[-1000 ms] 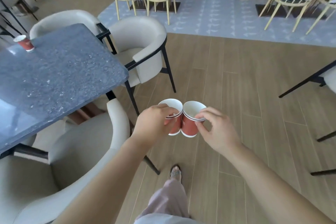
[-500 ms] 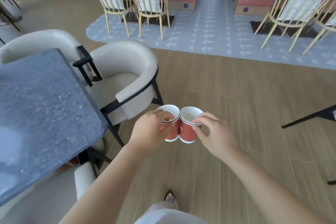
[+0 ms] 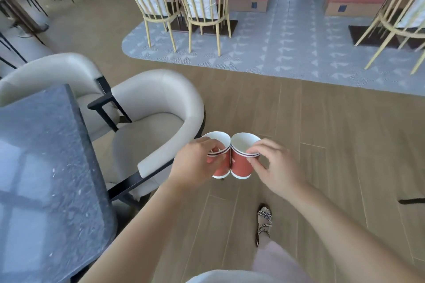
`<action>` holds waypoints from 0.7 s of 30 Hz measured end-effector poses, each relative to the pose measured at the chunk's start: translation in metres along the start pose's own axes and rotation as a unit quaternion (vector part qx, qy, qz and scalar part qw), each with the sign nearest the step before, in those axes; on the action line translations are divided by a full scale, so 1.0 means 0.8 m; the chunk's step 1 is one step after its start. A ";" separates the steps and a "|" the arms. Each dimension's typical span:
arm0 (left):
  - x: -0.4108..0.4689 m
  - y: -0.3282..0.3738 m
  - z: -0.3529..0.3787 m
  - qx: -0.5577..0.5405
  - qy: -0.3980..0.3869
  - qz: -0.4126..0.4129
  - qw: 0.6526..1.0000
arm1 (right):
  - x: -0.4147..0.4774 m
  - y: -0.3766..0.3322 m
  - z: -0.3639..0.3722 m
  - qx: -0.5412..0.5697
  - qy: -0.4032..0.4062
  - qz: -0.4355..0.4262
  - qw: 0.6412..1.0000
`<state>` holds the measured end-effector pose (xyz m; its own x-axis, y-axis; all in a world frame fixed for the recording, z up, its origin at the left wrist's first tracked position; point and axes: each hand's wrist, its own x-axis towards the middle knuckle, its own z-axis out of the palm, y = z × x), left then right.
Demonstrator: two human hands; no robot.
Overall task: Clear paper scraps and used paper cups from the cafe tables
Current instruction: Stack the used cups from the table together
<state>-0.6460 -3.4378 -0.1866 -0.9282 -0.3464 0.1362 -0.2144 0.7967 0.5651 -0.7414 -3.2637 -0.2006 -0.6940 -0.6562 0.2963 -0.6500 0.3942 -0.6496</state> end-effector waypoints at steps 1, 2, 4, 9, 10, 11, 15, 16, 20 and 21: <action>0.026 0.001 0.005 -0.004 -0.001 -0.008 1.000 | 0.025 0.016 -0.003 0.002 -0.005 -0.006 1.000; 0.052 0.002 0.010 -0.003 0.002 -0.017 1.000 | 0.050 0.031 -0.007 0.004 -0.009 -0.013 1.000; 0.102 0.005 0.019 0.006 0.014 -0.037 0.999 | 0.102 0.061 -0.018 0.010 -0.021 -0.023 0.999; 0.225 0.018 0.038 -0.008 0.047 -0.067 0.997 | 0.224 0.130 -0.046 0.011 -0.049 -0.050 0.997; 0.246 0.019 0.043 -0.013 0.054 -0.079 0.995 | 0.244 0.143 -0.050 0.009 -0.052 -0.056 0.997; 0.265 0.020 0.048 -0.015 0.054 -0.091 0.994 | 0.263 0.156 -0.052 0.007 -0.055 -0.061 0.997; 0.324 0.018 0.062 -0.005 0.050 -0.116 0.992 | 0.322 0.192 -0.059 0.014 -0.065 -0.079 0.995; 0.339 0.015 0.063 -0.005 0.054 -0.119 0.991 | 0.337 0.200 -0.060 0.017 -0.067 -0.083 0.994; 0.403 -0.003 0.064 -0.013 0.068 -0.125 0.990 | 0.405 0.225 -0.054 0.022 -0.077 -0.090 0.993; 0.421 -0.010 0.065 -0.017 0.072 -0.127 0.989 | 0.424 0.231 -0.050 0.022 -0.080 -0.088 0.993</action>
<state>-0.9729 -3.5350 -0.1875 -0.7922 -0.6021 0.0989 -0.4225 0.6582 0.6230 -1.1093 -3.3877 -0.1924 -0.5095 -0.8083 0.2950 -0.7409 0.2378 -0.6281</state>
